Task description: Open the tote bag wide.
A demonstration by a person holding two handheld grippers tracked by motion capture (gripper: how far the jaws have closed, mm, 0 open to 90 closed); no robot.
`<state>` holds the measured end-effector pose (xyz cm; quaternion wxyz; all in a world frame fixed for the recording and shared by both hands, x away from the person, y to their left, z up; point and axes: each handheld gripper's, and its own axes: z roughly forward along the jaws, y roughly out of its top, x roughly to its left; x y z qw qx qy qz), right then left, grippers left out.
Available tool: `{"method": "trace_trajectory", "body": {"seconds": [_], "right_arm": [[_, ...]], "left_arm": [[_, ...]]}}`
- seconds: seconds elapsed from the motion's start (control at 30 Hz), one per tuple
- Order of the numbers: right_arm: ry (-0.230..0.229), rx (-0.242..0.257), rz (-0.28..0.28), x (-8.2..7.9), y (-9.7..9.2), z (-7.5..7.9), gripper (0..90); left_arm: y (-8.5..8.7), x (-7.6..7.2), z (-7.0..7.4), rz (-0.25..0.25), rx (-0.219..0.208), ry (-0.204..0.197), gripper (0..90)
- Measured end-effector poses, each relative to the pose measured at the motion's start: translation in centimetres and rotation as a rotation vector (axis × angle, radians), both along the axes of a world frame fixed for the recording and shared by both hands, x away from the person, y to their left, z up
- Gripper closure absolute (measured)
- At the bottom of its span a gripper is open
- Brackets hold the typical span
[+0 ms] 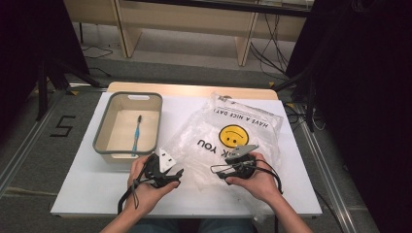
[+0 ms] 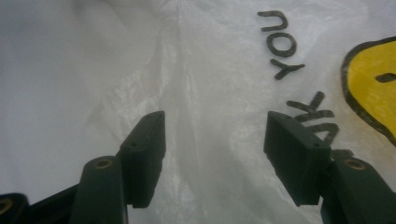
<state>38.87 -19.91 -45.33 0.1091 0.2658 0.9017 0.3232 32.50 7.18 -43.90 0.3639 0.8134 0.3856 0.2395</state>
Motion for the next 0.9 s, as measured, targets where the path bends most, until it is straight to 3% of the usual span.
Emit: {"method": "trace_trajectory", "body": {"seconds": [0.1,0.13,0.2,0.3,0.33,0.37,0.53,0.6,0.7,0.77,0.83,0.9], "right_arm": [[0.007,-0.025,0.023,0.3,0.8,-0.4,36.6],[0.030,-0.030,0.005,0.3,1.1,-0.5,36.3],[0.024,-0.056,0.017,0.8,1.4,-1.0,36.6],[0.052,-0.079,-0.004,1.3,1.8,-1.5,40.0],[0.034,-0.099,0.013,1.5,1.7,-1.7,41.8],[0.052,-0.100,-0.008,1.5,1.7,-1.7,43.8],[0.057,-0.116,-0.001,1.8,1.5,-1.9,58.3],[0.075,-0.096,-0.025,1.8,1.7,-1.9,63.7],[0.061,-0.104,0.000,1.9,1.5,-2.0,73.6],[0.072,-0.083,-0.041,1.8,1.6,-2.0,81.7],[0.066,-0.093,-0.039,1.9,1.5,-1.9,88.8],[0.064,-0.085,-0.047,1.9,1.4,-1.8,90.0]], "left_arm": [[-0.5,-0.7,0.0,-0.041,-0.005,0.014,40.0],[-0.6,-0.8,-0.1,-0.058,-0.001,0.018,41.4],[-1.0,-1.0,-0.5,-0.075,0.000,0.029,44.0],[-1.3,-1.0,-1.0,-0.094,0.014,0.051,46.3],[-1.3,-1.0,-1.2,-0.099,0.015,0.055,46.8],[-1.3,-1.0,-1.2,-0.105,0.020,0.056,47.4],[-1.5,-1.0,-1.3,-0.111,0.019,0.058,48.5],[-1.4,-1.0,-1.3,-0.111,0.020,0.064,48.7],[-1.4,-1.0,-1.3,-0.110,0.020,0.062,48.7],[-1.3,-1.0,-1.3,-0.111,0.020,0.059,48.7],[-1.2,-1.0,-1.3,-0.111,0.023,0.056,48.5],[-1.2,-1.0,-1.3,-0.106,0.018,0.054,48.3]]}}
